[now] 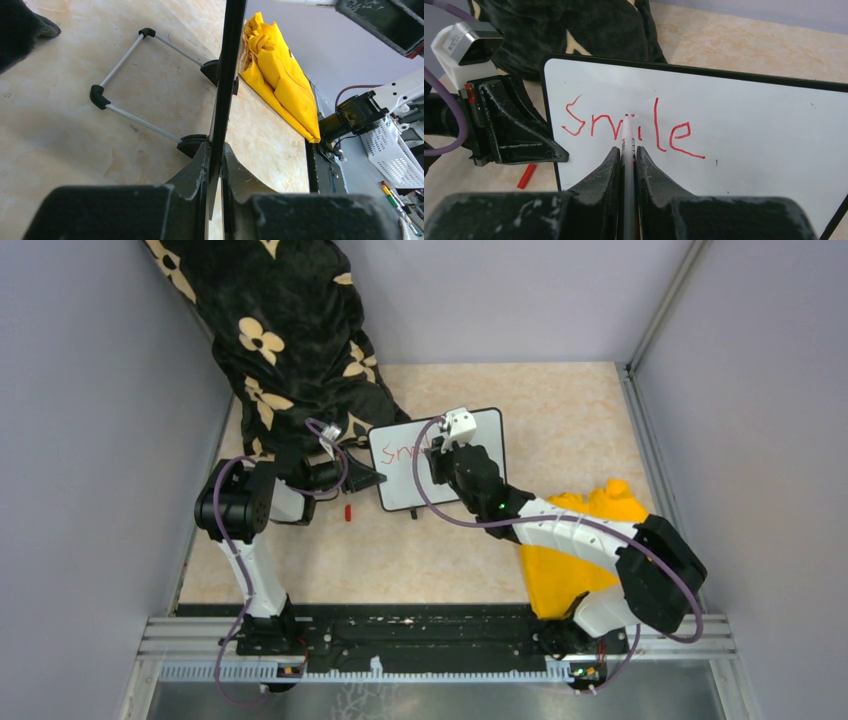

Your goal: Write a sentence on the whiteboard

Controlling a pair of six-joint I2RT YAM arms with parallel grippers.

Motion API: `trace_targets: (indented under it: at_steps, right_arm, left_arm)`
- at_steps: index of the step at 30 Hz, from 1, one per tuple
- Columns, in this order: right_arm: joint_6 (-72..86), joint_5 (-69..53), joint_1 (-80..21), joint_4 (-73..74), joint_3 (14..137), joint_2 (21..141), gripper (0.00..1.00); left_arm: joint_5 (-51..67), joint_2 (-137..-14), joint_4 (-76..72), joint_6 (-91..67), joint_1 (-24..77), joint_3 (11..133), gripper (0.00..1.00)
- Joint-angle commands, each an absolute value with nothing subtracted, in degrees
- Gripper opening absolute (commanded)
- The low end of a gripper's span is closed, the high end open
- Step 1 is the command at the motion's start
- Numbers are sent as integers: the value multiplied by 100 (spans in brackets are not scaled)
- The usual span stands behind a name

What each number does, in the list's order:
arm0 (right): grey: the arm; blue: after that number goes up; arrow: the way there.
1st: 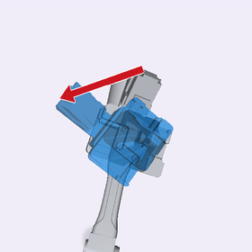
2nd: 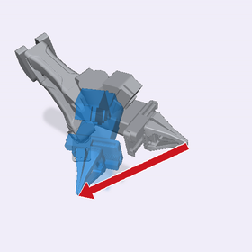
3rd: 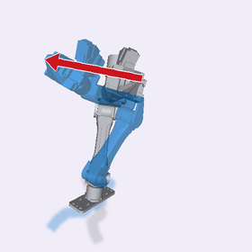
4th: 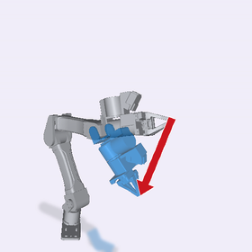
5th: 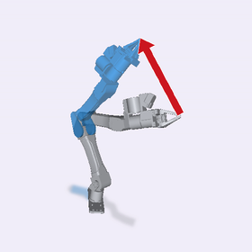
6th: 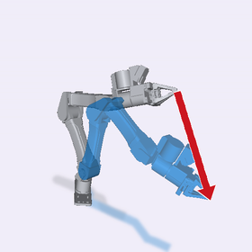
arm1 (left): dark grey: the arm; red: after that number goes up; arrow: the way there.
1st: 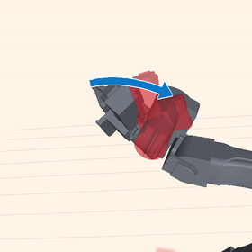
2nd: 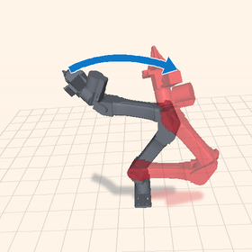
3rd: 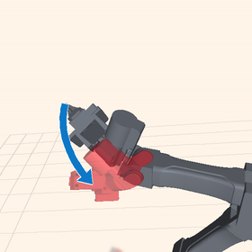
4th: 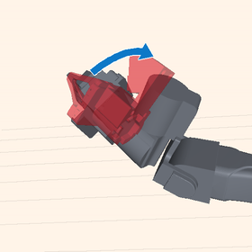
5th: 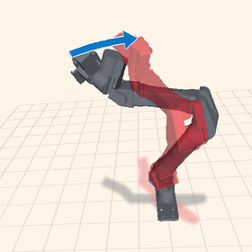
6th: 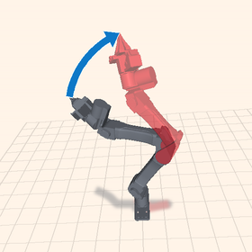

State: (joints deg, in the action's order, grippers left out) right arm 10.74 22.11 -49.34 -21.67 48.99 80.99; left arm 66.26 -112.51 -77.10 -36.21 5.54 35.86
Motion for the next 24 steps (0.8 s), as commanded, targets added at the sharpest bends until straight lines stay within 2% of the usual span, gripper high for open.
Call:
trace_targets:
  at_steps: [1, 6, 14, 24]
  right_arm:
    - [1134, 1902, -4951, -2616, 4884, 7555, 0]
    - [1183, 2039, -4980, -2472, 4770, 7172, 0]
    - [1507, 3240, -4797, -2051, 3857, 6372, 0]
    - [1867, 3247, -4525, -2184, 3422, 6273, 0]
  left_arm:
    - [6627, -11282, -7375, -3554, 580, 3557, 0]
    - [6627, -11268, -7388, -3559, 580, 3546, 0]
    - [6629, -11268, -7381, -3559, 580, 3551, 0]
    - [6622, -11259, -7356, -3544, 606, 3549, 0]
